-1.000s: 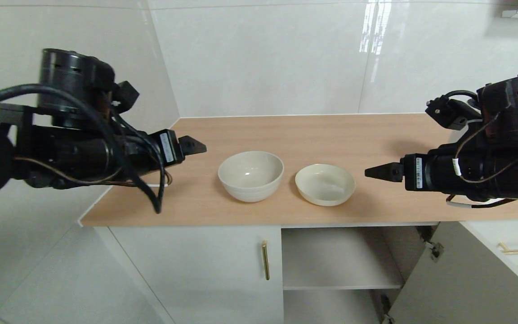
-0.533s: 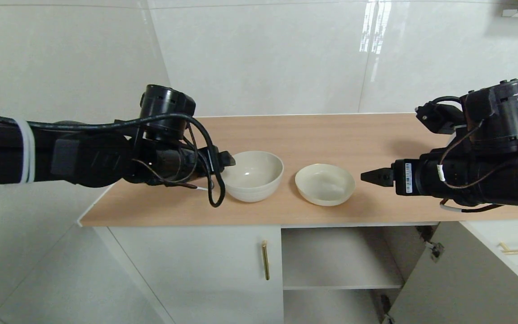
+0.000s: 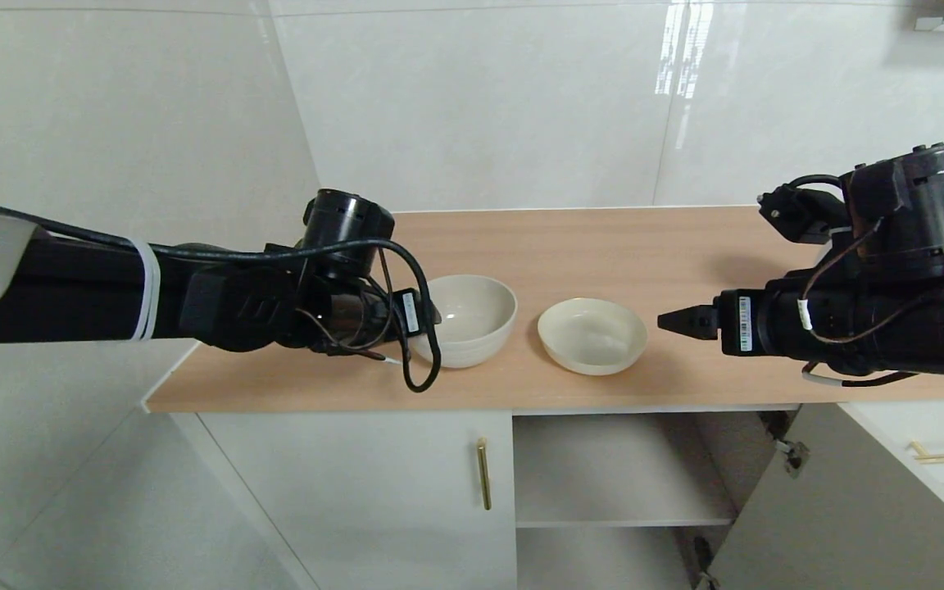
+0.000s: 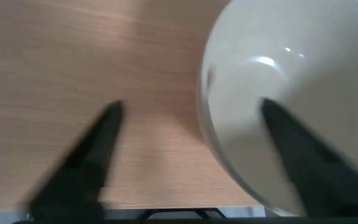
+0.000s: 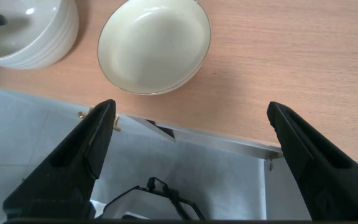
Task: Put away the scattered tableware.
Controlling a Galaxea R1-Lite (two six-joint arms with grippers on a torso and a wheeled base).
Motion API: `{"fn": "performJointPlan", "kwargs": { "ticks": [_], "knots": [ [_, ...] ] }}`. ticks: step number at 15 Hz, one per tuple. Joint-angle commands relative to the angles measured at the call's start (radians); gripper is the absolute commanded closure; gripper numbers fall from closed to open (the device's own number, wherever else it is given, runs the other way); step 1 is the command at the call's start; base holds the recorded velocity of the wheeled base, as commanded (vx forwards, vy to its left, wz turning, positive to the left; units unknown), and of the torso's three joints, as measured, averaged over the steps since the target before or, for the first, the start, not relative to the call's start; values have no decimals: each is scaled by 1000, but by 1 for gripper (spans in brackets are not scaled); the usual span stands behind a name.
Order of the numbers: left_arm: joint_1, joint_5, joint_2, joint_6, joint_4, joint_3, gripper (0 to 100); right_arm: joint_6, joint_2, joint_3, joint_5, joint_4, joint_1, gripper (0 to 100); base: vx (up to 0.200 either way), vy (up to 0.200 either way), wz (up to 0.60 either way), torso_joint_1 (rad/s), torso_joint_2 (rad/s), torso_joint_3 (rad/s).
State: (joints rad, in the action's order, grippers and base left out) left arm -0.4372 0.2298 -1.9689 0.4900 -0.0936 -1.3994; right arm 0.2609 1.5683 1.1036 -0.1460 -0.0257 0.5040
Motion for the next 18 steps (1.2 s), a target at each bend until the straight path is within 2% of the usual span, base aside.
{"fn": "performJointPlan", "kwargs": {
  "ticks": [1, 7, 10, 12, 14, 17, 18],
  "knots": [
    [0, 10, 7, 1, 0, -1, 100, 0, -2, 1, 0, 0, 1, 0, 0, 0, 0, 0, 0, 0],
    [-6, 11, 53, 2, 0, 7, 100, 26, -2, 1, 5, 6, 1, 0, 0, 0, 0, 0, 0, 0],
    [-8, 8, 183, 2, 0, 68, 100, 32, 30, 25, 8, 15, -1, 0, 0, 0, 0, 0, 0, 0],
    [-8, -6, 289, -4, 0, 118, 100, 32, 114, 110, -7, -34, -2, 0, 0, 0, 0, 0, 0, 0],
    [-8, -38, 375, -10, 0, 171, 100, 58, 193, 254, -27, -169, -25, 0, 0, 0, 0, 0, 0, 0],
    [-12, -70, 426, -10, 0, 181, 100, 120, 286, 308, -40, -194, -24, 0, 0, 0, 0, 0, 0, 0],
    [-34, -73, 427, -8, 0, 181, 100, 138, 320, 332, -49, -195, -19, 0, 0, 0, 0, 0, 0, 0]
  ]
}}
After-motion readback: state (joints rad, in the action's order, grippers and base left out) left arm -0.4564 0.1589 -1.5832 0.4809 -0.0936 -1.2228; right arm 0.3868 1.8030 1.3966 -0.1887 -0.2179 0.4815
